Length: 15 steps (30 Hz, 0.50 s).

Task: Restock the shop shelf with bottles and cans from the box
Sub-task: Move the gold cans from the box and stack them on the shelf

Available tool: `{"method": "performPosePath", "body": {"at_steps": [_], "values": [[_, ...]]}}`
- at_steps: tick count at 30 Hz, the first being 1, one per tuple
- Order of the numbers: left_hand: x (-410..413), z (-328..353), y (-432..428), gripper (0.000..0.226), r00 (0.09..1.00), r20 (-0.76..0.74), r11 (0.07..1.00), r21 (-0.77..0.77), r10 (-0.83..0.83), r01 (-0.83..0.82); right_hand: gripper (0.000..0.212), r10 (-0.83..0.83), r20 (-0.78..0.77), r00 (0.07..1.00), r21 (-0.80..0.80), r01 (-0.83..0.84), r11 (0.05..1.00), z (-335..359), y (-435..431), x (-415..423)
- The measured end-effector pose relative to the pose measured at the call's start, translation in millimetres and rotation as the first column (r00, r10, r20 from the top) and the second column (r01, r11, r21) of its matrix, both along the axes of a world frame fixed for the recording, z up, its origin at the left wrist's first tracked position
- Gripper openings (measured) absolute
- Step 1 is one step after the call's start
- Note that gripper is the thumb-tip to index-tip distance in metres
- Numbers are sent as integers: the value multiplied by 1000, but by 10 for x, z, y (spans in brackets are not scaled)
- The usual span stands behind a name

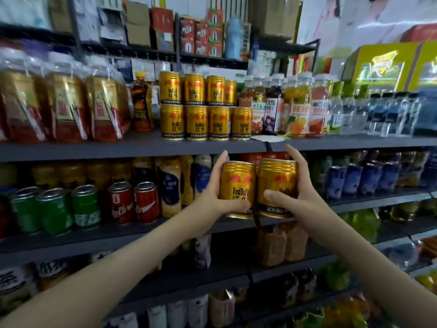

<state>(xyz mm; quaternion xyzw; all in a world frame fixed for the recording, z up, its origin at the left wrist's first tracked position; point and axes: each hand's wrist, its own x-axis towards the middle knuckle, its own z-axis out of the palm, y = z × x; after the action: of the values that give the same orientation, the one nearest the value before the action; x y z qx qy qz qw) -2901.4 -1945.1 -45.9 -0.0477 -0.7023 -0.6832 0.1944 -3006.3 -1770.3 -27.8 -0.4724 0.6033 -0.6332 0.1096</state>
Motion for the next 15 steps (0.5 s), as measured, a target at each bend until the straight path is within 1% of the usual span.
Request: {"method": "performPosePath", "body": {"at_steps": [3, 6, 8, 10, 12, 15], "values": [[-127, 262, 69, 110, 999, 32, 999, -12, 31, -30, 87, 41, -28, 999, -38, -42, 998, 157, 31, -203], [-191, 540, 8, 102, 995, 15, 992, -77, 102, -101, 83, 99, -59, 993, -81, -104, 991, 349, -83, -387], [-203, 735, -75, 95, 987, -4, 978, -136, 160, -159, 85, 150, -92, 984, -98, -159, 982, 501, -239, -479], [-220, 921, -179, 97, 971, -37, 956, -168, 237, -240, 88, 182, -127, 975, -130, -198, 972, 656, -418, -547], [-259, 1088, -299, 101, 947, -83, 929, -187, 309, -319, 90, 153, -147, 977, -196, -181, 964, 810, -607, -628], [-339, 1292, -520, 98, 920, -165, 893, -229, 357, -387, 89, 87, -135, 987, -243, -118, 963, 1054, -879, -818]]}}
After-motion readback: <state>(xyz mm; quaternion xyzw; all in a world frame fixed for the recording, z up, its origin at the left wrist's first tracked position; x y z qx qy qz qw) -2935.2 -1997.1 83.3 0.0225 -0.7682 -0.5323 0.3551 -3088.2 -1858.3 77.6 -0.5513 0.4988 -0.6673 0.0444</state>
